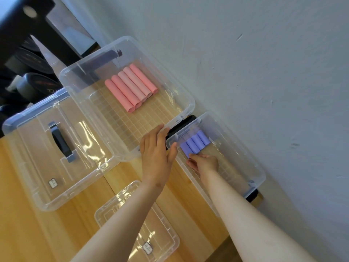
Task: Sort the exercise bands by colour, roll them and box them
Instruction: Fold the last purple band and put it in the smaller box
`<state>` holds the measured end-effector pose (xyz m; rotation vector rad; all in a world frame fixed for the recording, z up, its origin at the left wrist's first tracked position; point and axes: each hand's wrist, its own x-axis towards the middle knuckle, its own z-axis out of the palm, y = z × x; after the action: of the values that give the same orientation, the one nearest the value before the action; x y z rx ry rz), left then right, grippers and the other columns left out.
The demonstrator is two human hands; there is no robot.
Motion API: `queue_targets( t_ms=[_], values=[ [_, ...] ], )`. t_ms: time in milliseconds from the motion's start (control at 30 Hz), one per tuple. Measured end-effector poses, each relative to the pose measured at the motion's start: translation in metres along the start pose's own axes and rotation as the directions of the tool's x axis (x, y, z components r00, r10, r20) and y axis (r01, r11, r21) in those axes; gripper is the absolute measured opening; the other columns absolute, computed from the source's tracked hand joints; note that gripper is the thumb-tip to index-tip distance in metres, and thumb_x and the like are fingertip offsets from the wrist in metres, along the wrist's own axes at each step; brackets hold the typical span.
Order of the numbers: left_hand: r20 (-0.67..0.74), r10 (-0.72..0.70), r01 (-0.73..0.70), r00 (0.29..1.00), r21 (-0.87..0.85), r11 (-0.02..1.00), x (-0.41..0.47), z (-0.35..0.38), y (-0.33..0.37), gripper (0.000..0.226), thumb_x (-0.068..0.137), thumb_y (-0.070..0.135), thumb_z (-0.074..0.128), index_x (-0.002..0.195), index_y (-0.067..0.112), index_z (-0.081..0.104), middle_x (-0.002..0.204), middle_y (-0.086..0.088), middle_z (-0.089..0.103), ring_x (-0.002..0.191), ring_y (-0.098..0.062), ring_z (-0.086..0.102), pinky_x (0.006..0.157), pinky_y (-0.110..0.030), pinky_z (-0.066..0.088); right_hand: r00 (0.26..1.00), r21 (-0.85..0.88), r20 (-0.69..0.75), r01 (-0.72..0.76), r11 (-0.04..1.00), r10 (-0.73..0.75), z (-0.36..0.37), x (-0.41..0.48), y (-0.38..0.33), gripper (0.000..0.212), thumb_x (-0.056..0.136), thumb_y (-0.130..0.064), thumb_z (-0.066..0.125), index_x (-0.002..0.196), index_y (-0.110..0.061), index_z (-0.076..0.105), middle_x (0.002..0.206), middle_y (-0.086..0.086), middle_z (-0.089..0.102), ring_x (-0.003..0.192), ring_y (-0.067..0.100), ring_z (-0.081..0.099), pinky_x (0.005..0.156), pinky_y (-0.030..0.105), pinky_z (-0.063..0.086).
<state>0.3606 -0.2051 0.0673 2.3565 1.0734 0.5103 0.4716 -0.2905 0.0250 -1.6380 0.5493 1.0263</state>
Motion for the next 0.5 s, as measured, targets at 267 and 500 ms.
queue_targets(
  t_ms=[267,500],
  values=[
    [0.04,-0.026,0.026,0.999,-0.01,1.0,0.0004,-0.0028,0.0024,0.047,0.094,0.04,0.041,0.132,0.014,0.05,0.142,-0.004,0.046,0.128,-0.024,0.042,0.113,-0.033,0.02,1.0,-0.009,0.019,-0.019,1.0,0.019,-0.0022,-0.0026,-0.0005,0.011,0.081,-0.003,0.075,0.082,0.0,0.065,0.084,0.016,0.07,0.07,0.021,0.068,0.059,0.021,0.059],
    [0.074,-0.036,0.035,0.997,0.009,0.999,0.0023,-0.0064,0.0045,0.046,0.094,0.037,0.045,0.135,0.014,0.048,0.145,-0.002,0.042,0.132,-0.023,0.038,0.112,-0.024,0.009,1.0,-0.079,0.002,0.031,0.996,-0.031,-0.0099,-0.0099,0.0002,0.012,0.081,0.0,0.075,0.079,-0.006,0.065,0.078,0.011,0.071,0.07,0.02,0.068,0.072,0.028,0.058]
  ],
)
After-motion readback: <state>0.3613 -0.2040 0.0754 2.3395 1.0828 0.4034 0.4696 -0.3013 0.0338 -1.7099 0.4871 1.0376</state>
